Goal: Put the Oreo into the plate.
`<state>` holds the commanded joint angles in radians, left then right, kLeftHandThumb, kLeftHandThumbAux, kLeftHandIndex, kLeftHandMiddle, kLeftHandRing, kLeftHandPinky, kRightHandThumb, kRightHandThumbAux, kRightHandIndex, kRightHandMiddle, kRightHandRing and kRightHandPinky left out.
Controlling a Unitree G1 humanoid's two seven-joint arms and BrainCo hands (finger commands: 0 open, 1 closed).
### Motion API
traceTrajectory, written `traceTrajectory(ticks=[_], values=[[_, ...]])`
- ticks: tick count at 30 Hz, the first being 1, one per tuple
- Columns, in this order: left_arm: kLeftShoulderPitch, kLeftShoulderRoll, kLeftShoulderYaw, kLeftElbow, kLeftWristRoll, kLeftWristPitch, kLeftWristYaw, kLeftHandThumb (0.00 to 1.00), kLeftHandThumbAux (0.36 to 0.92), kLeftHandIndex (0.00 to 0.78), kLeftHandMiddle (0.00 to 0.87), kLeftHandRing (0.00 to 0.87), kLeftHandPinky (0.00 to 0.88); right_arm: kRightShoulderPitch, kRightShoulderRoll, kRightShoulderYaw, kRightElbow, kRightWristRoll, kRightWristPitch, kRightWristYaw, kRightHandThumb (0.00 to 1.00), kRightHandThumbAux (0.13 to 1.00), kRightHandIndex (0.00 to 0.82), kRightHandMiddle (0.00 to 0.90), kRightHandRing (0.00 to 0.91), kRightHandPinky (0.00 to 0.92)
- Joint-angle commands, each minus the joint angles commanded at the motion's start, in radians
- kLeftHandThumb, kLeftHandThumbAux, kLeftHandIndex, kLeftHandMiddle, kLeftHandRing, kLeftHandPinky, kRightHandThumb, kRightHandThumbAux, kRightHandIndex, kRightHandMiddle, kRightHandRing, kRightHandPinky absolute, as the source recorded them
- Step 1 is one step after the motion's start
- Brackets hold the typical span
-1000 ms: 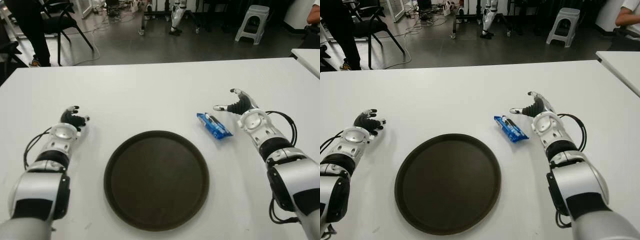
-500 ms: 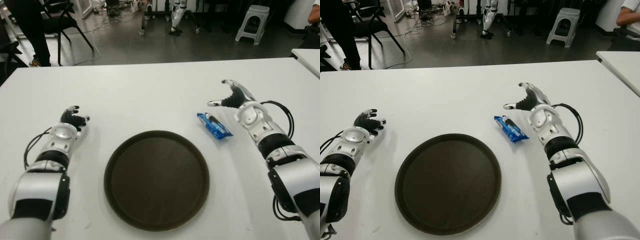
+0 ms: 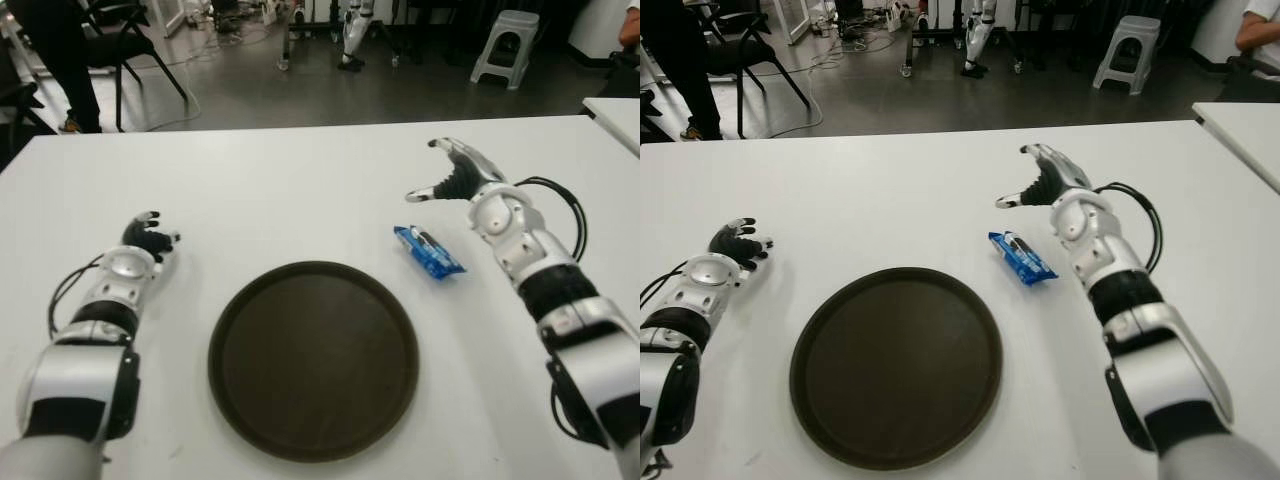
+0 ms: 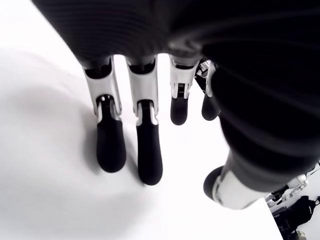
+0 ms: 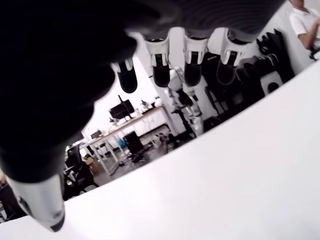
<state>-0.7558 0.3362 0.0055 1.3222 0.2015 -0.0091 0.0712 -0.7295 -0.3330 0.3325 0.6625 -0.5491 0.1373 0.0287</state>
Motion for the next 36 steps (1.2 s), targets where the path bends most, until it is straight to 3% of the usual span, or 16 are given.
traceTrajectory(ticks=[16,26,36], values=[[-0.006,-0.005,0.008,0.002,-0.005,0.013,0.011,0.182,0.76,0.12,0.136,0.167,0.188,0.077,-0.009,0.13,-0.321,-0.207,0.307,0.183,0.0,0.767,0.042,0.062,0.055,0.02],[-0.007,-0.006,0.009,0.002,-0.004,0.014,0.012,0.197,0.763,0.144,0.144,0.175,0.205,0.103,-0.016,0.152,-0.398,-0.255,0.355,0.246,0.0,0.779,0.059,0.085,0.072,0.028],[-0.007,-0.006,0.019,0.0,-0.016,0.006,-0.01,0.169,0.814,0.122,0.131,0.164,0.185,0.101,-0.033,0.2,-0.444,-0.313,0.388,0.36,0.0,0.79,0.066,0.091,0.081,0.018]])
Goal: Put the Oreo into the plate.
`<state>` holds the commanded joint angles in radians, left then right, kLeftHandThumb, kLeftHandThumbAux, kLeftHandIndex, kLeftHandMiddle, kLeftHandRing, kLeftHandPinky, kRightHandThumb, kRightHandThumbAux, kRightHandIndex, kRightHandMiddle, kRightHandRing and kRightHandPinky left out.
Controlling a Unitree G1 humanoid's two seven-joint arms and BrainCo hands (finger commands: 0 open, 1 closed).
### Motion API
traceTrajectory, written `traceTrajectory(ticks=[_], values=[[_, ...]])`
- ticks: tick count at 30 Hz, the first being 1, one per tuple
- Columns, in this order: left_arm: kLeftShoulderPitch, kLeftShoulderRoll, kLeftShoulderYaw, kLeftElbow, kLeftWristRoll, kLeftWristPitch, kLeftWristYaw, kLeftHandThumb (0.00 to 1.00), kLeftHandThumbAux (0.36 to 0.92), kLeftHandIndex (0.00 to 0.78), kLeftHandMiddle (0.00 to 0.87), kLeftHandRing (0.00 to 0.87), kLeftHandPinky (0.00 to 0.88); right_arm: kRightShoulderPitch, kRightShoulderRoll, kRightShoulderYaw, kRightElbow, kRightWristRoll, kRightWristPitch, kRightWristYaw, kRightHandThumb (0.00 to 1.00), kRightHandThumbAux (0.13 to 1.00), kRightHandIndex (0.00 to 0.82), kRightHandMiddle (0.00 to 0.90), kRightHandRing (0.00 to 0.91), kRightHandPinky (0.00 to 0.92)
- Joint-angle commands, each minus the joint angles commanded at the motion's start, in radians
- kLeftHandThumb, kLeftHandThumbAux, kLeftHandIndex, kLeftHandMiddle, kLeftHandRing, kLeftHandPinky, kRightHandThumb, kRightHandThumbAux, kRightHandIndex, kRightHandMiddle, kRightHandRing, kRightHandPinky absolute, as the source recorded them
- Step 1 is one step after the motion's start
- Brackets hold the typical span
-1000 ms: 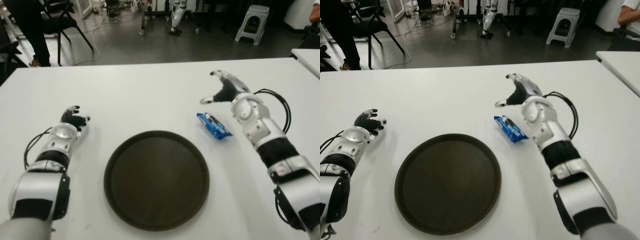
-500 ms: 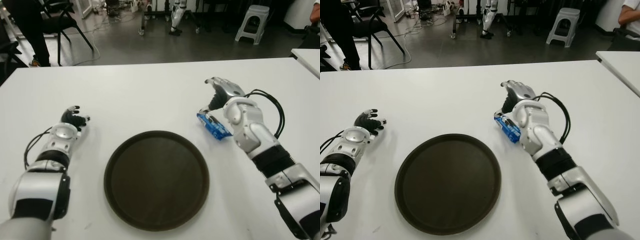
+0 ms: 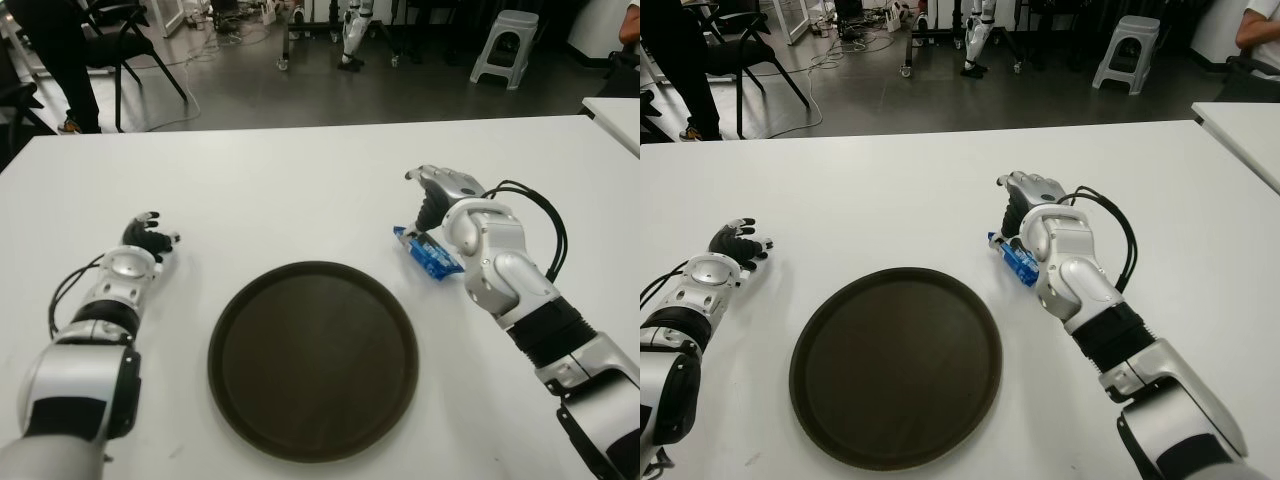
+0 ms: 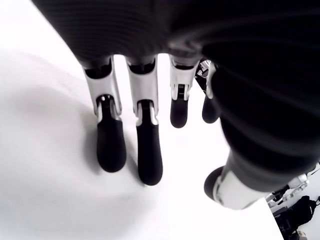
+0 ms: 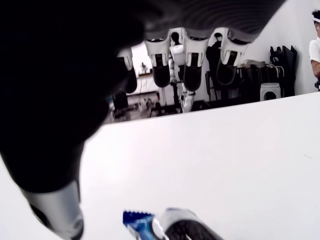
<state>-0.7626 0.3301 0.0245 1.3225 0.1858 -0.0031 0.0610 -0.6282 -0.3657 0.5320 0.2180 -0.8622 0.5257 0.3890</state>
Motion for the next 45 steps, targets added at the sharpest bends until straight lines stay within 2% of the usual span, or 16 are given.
traceTrajectory(ticks=[11,17,21,29,37,39,40,41,43,44,45], values=[[0.0,0.0,0.006,0.002,-0.004,0.002,0.005,0.211,0.803,0.093,0.118,0.15,0.172,0.0,0.006,0.024,0.021,-0.047,0.023,0.028,0.0,0.851,0.068,0.072,0.074,0.031],[0.0,0.0,0.007,0.001,-0.005,-0.001,0.005,0.213,0.804,0.087,0.126,0.154,0.175,0.006,0.004,0.025,0.016,-0.057,0.028,0.035,0.0,0.845,0.073,0.076,0.08,0.037],[0.0,0.0,0.012,0.0,-0.01,-0.003,0.007,0.25,0.804,0.099,0.149,0.178,0.193,-0.004,0.005,0.028,0.038,-0.059,0.035,0.052,0.0,0.832,0.075,0.09,0.1,0.055],[0.0,0.003,0.009,0.0,-0.005,0.001,0.01,0.219,0.797,0.126,0.162,0.189,0.176,-0.004,0.014,0.026,0.076,-0.065,0.058,0.065,0.0,0.815,0.092,0.113,0.127,0.1],[0.004,0.006,0.014,0.001,-0.008,-0.005,0.008,0.214,0.807,0.099,0.131,0.157,0.173,-0.018,0.015,0.048,0.113,-0.091,0.08,0.079,0.0,0.843,0.112,0.137,0.164,0.144],[0.005,0.007,0.016,0.001,-0.009,-0.008,0.007,0.224,0.813,0.096,0.125,0.153,0.174,-0.02,0.016,0.052,0.126,-0.093,0.084,0.076,0.0,0.852,0.115,0.142,0.174,0.178],[0.006,0.007,0.017,0.001,-0.01,-0.009,0.007,0.237,0.812,0.096,0.12,0.148,0.17,-0.022,0.016,0.054,0.134,-0.092,0.085,0.073,0.0,0.862,0.125,0.182,0.236,0.25],[0.007,0.007,0.017,0.0,-0.01,-0.011,0.008,0.242,0.811,0.096,0.118,0.146,0.168,-0.024,0.016,0.057,0.141,-0.094,0.089,0.074,0.0,0.866,0.129,0.196,0.259,0.276],[0.008,0.006,0.016,-0.002,-0.009,-0.011,0.01,0.261,0.802,0.098,0.114,0.143,0.173,-0.03,0.016,0.062,0.155,-0.095,0.093,0.076,0.0,0.889,0.157,0.311,0.389,0.424],[0.008,0.006,0.017,-0.002,-0.009,-0.011,0.009,0.263,0.8,0.098,0.113,0.143,0.175,-0.031,0.017,0.063,0.164,-0.093,0.091,0.073,0.0,0.893,0.163,0.336,0.416,0.455],[0.008,0.006,0.017,-0.002,-0.009,-0.011,0.009,0.267,0.797,0.099,0.113,0.143,0.177,-0.032,0.017,0.063,0.17,-0.091,0.089,0.07,0.0,0.903,0.179,0.401,0.477,0.52]])
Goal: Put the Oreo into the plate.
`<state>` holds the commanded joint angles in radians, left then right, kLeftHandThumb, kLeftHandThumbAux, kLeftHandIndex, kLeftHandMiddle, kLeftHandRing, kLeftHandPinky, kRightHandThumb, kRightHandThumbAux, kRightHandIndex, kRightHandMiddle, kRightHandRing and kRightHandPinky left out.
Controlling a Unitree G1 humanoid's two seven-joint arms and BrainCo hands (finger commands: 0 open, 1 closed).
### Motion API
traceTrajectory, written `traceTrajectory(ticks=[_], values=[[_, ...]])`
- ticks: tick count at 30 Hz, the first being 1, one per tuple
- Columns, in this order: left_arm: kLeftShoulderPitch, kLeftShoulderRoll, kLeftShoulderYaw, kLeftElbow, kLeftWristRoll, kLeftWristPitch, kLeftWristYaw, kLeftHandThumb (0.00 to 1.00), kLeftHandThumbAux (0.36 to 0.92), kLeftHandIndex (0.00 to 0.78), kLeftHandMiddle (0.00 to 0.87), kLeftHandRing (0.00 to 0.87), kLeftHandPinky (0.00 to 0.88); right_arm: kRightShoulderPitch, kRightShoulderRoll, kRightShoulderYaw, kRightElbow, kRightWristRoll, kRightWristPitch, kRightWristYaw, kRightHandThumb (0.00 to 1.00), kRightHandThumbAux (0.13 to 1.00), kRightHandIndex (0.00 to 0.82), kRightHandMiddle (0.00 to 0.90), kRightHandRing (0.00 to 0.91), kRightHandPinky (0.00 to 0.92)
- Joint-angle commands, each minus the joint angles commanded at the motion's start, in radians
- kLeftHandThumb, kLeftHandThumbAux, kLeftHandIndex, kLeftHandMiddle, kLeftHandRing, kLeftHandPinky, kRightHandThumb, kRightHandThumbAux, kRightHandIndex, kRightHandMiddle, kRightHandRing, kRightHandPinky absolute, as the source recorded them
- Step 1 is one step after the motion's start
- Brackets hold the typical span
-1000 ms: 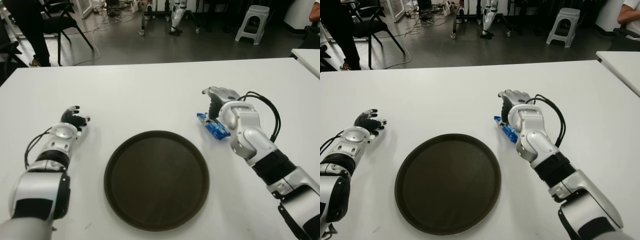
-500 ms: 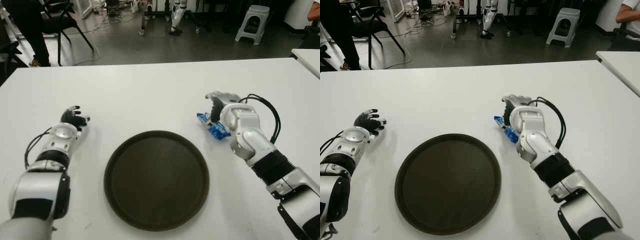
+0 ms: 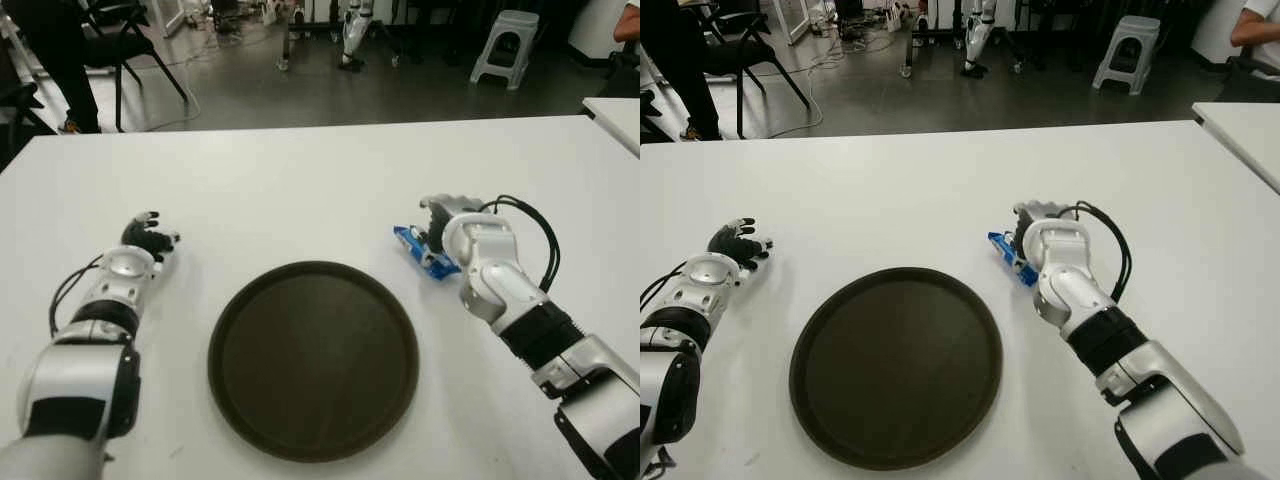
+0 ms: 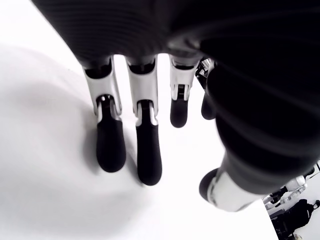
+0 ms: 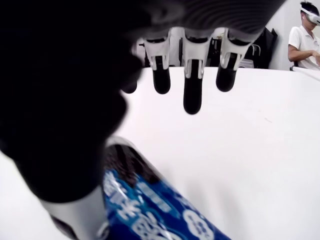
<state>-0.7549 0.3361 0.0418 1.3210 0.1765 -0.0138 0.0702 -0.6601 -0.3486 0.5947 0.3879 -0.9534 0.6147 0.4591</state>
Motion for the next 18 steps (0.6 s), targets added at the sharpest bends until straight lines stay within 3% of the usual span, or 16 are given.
traceTrajectory(ticks=[5,18], values=[[-0.002,0.002,-0.004,0.001,0.005,0.006,0.003,0.255,0.784,0.1,0.119,0.151,0.189,-0.002,0.005,-0.004,0.036,0.008,-0.01,-0.03,0.0,0.921,0.23,0.471,0.539,0.544],[-0.002,0.002,-0.009,0.005,0.009,0.003,0.001,0.263,0.787,0.102,0.12,0.155,0.189,-0.01,-0.002,-0.004,0.058,0.015,-0.04,-0.031,0.0,0.927,0.291,0.502,0.56,0.572]])
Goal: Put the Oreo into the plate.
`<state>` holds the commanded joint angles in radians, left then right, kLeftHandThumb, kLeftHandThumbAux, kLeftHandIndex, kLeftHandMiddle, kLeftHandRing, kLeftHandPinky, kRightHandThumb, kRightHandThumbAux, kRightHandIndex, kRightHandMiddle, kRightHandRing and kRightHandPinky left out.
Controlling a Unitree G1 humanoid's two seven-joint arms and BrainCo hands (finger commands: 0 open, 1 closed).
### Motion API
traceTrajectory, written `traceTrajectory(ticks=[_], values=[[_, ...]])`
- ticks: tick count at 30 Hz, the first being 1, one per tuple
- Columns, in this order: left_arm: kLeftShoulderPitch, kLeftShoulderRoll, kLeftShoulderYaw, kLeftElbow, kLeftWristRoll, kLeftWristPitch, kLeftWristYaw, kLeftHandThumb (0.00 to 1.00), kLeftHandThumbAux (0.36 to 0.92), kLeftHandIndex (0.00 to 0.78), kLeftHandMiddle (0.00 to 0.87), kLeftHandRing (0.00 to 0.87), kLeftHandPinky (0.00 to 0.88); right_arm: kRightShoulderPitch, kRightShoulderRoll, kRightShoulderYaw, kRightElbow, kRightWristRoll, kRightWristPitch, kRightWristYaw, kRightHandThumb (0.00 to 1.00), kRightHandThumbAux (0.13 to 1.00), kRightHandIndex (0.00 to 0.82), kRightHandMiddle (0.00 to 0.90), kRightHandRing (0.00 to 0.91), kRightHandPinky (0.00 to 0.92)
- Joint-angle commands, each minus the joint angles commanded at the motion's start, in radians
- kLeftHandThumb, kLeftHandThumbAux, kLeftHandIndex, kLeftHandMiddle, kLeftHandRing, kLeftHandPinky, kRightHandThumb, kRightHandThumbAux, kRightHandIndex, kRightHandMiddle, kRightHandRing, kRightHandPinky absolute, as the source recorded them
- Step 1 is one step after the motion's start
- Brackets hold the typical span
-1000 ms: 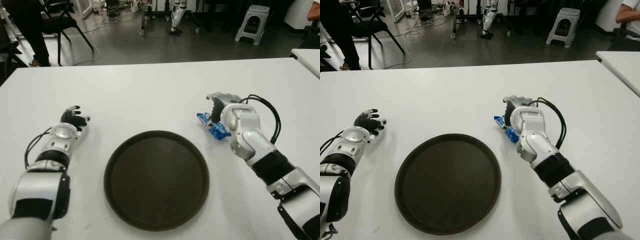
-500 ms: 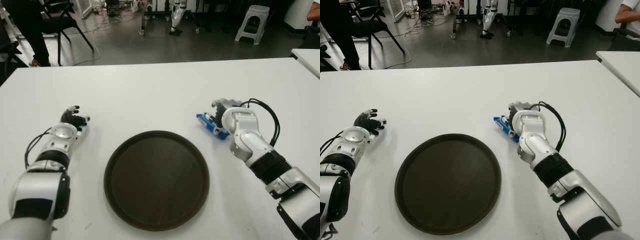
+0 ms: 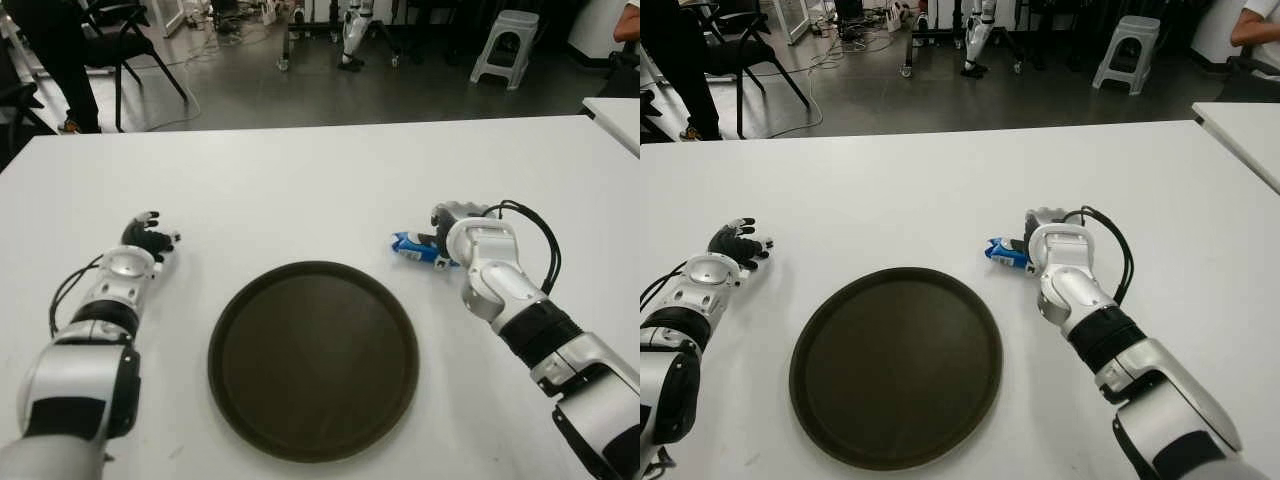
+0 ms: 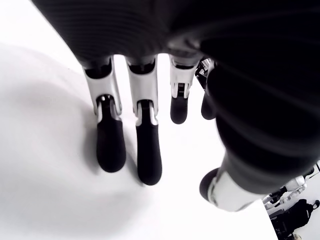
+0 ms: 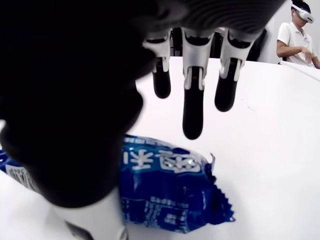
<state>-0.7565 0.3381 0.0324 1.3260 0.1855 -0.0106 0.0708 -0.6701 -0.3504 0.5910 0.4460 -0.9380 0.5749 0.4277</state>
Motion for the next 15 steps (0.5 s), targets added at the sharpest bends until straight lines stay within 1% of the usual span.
traceTrajectory(ticks=[4,8,15], values=[[0.001,0.0,0.004,0.0,-0.004,-0.003,-0.002,0.25,0.792,0.102,0.117,0.151,0.186,-0.007,0.005,-0.003,0.011,0.002,0.011,0.015,0.0,0.926,0.278,0.476,0.542,0.558],[0.0,0.0,0.004,0.0,-0.004,-0.002,-0.004,0.249,0.802,0.109,0.121,0.155,0.186,-0.006,0.002,-0.005,0.009,0.007,0.003,0.019,0.0,0.926,0.267,0.465,0.54,0.558],[-0.001,-0.001,0.003,-0.001,-0.003,-0.001,-0.001,0.257,0.796,0.089,0.131,0.164,0.197,-0.004,0.007,-0.011,0.006,0.006,0.01,0.01,0.0,0.943,0.25,0.516,0.572,0.595]])
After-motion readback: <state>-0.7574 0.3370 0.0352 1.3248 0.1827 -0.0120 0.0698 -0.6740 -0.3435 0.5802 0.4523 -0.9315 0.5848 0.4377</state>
